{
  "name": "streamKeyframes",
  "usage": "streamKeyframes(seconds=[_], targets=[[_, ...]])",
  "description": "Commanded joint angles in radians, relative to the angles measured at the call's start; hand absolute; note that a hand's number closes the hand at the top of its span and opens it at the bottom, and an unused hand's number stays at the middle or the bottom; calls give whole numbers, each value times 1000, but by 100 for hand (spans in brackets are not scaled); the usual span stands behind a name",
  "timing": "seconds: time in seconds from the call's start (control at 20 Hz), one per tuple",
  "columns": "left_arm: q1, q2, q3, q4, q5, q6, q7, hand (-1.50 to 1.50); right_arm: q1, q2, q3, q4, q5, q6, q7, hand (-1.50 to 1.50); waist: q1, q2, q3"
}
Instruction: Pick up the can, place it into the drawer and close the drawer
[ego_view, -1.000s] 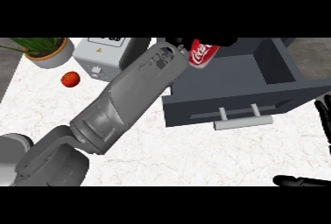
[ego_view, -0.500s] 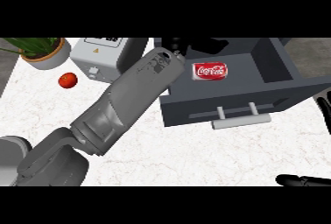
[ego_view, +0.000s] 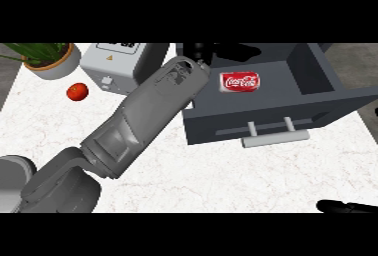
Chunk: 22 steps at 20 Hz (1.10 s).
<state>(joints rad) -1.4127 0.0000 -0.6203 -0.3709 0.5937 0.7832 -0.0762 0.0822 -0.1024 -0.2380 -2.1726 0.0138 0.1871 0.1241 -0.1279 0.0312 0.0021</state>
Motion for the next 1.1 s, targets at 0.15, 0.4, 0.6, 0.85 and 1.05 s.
streamKeyframes(seconds=[0.15,0.4,0.6,0.85,1.05], targets=[[22,0,-10,-58,66,53,-21,-150,0,-70,40,-39,151,31,-79,-150,1,-2,0],[-23,0,17,-45,97,2,-35,-150,-18,-70,121,-57,313,-3,-98,-150,43,-8,-1],[-15,0,21,-62,122,42,-71,-150,-55,-125,145,-34,447,-9,-88,-150,54,-10,-1],[-44,0,28,-45,122,45,-73,-150,-71,-162,227,56,657,-52,-150,-150,80,-14,-1],[-77,0,2,-73,113,83,-3,-150,-135,-163,317,135,822,-77,-95,-150,109,-24,-2]])
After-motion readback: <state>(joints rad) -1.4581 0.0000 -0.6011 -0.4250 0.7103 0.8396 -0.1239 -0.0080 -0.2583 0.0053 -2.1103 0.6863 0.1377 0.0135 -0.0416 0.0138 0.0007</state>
